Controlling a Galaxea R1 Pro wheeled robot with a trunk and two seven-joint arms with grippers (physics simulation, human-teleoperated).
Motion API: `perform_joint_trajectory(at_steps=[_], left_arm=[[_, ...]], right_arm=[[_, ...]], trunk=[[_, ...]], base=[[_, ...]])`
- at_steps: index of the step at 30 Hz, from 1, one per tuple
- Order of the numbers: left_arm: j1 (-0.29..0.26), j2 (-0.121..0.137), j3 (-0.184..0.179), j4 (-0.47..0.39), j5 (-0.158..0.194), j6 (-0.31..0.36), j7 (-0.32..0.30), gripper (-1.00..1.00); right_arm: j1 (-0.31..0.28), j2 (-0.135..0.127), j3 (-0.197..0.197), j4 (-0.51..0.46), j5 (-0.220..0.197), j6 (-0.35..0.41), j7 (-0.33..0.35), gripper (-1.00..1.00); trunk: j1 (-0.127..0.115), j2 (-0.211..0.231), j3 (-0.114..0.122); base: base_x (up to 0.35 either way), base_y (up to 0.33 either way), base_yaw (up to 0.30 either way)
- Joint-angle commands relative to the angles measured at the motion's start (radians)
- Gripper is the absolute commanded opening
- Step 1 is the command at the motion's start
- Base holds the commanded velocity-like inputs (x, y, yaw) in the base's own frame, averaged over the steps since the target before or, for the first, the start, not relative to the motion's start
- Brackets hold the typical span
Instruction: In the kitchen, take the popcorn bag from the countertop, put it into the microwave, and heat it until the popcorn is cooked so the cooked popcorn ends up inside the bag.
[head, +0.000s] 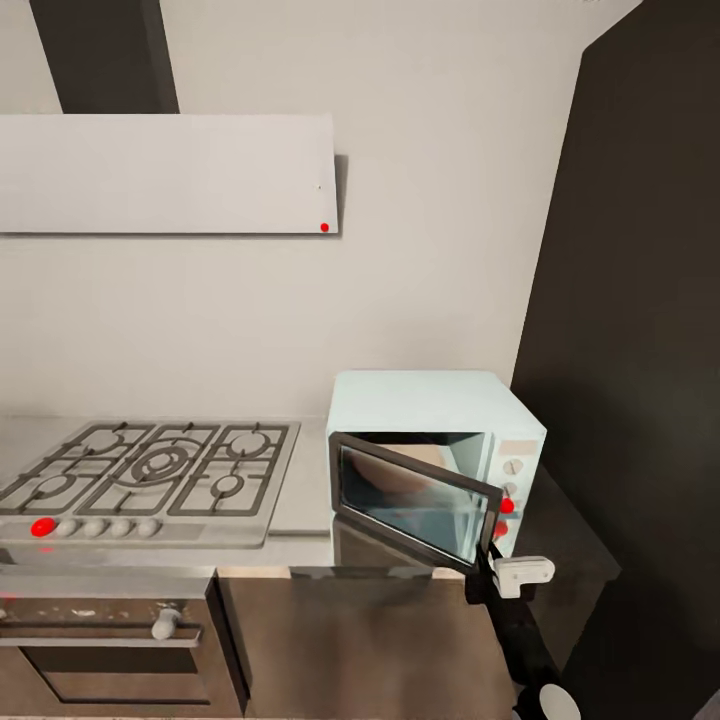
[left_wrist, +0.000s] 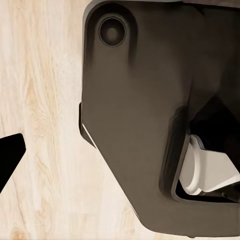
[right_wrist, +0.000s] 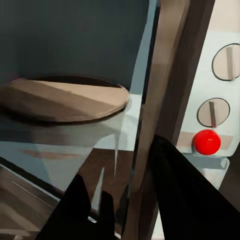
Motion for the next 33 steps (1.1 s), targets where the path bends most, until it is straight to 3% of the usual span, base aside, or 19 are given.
perform_joint_trajectory(at_steps=[1, 2, 16, 27, 33], left_arm=[[0.0, 0.0, 0.008, -0.001, 0.0, -0.001, 0.0, 1.0], [0.0, 0.0, 0.008, -0.001, 0.0, -0.001, 0.0, 1.0], [0.0, -0.001, 0.008, -0.001, 0.001, -0.001, 0.0, 1.0], [0.0, 0.0, 0.008, -0.001, 0.001, -0.001, 0.0, 1.0], [0.0, 0.0, 0.008, -0.001, 0.001, -0.001, 0.0, 1.0]], right_arm=[[-0.001, -0.001, -0.097, 0.007, -0.012, -0.004, -0.008, -1.0], [-0.001, -0.001, -0.097, 0.007, -0.012, -0.004, -0.008, 1.0], [-0.001, -0.001, -0.097, 0.007, -0.011, -0.004, -0.007, 1.0], [-0.001, -0.001, -0.097, 0.007, -0.011, -0.004, -0.006, 1.0], [-0.001, -0.001, -0.097, 0.007, -0.011, -0.004, -0.006, 1.0]], trunk=[[0.001, -0.002, -0.002], [0.001, -0.002, -0.002], [0.001, -0.002, -0.002], [0.001, -0.002, -0.002], [0.001, -0.002, -0.002]], base=[[-0.005, 0.0, 0.0], [-0.003, 0.0, 0.0], [0.0, 0.0, 0.0], [-0.038, -0.213, 0.0], [-0.001, -0.037, 0.0]])
